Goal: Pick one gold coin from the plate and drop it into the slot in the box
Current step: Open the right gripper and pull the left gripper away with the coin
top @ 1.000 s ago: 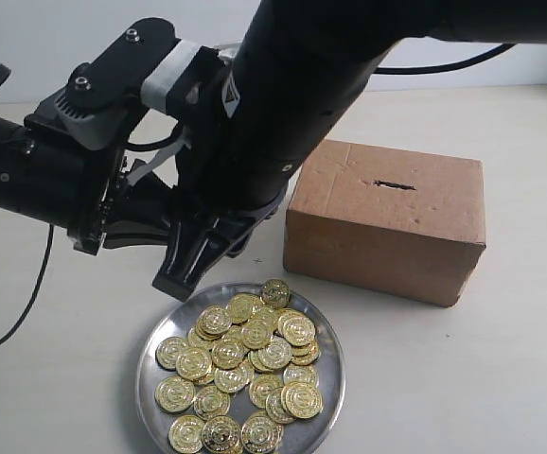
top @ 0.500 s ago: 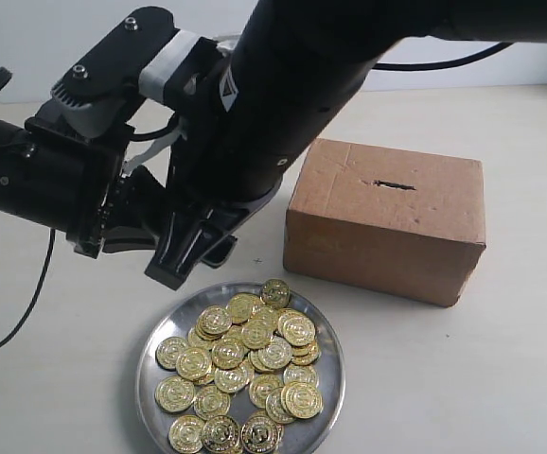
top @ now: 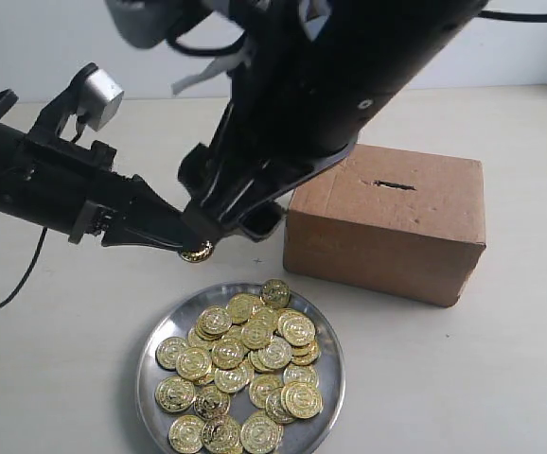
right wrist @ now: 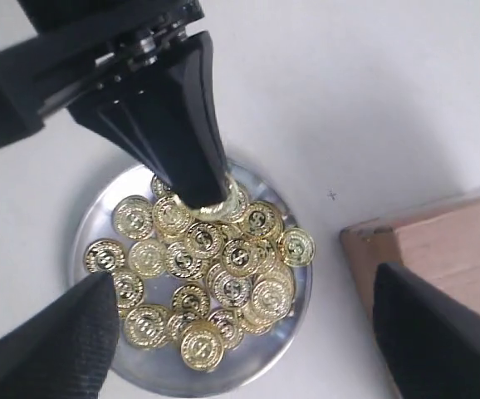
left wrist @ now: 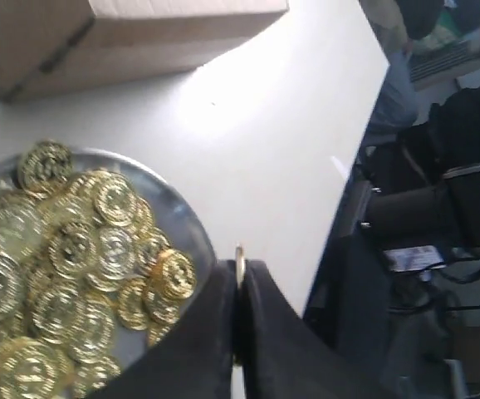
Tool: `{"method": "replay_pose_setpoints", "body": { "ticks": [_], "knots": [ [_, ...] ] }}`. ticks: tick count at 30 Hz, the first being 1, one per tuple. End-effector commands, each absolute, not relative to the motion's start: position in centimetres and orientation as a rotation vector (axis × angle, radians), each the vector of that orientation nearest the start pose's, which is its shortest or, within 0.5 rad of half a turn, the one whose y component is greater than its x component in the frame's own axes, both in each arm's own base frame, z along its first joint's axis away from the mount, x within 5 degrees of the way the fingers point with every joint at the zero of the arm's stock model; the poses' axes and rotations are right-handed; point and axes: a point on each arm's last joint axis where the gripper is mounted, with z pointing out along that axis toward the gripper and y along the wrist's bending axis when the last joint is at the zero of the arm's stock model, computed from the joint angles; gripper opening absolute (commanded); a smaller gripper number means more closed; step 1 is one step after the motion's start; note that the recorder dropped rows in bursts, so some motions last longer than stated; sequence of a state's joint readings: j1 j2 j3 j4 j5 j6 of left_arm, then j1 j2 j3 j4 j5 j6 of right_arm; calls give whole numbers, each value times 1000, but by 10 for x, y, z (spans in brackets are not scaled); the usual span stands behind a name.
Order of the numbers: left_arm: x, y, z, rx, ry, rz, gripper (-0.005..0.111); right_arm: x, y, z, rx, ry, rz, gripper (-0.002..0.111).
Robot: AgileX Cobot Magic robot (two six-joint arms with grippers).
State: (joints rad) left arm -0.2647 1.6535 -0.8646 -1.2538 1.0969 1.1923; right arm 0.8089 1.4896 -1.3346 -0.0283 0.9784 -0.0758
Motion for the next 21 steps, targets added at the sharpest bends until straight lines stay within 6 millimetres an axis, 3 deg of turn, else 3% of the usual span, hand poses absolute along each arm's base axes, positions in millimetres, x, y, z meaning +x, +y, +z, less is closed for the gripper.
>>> {"method": "replay_pose_setpoints", "body": {
  "ticks": [1,9,13,17,21],
  "knots": [
    [263,-151,214,979,2154,-1241,0,196,200,362,-998,2429,254,79],
    [297,-179,258,1129,1837,-876,0,161,164,394,-877,2480,308,79],
    [305,-199,285,1264,1636,-743,0,151,154,402,-794,2471,345,79],
    [317,-220,296,1315,1548,-734,0,142,139,396,-748,2476,296,79],
    [324,-243,288,1387,1512,-739,0,133,119,376,-665,2513,202,79]
  ]
}}
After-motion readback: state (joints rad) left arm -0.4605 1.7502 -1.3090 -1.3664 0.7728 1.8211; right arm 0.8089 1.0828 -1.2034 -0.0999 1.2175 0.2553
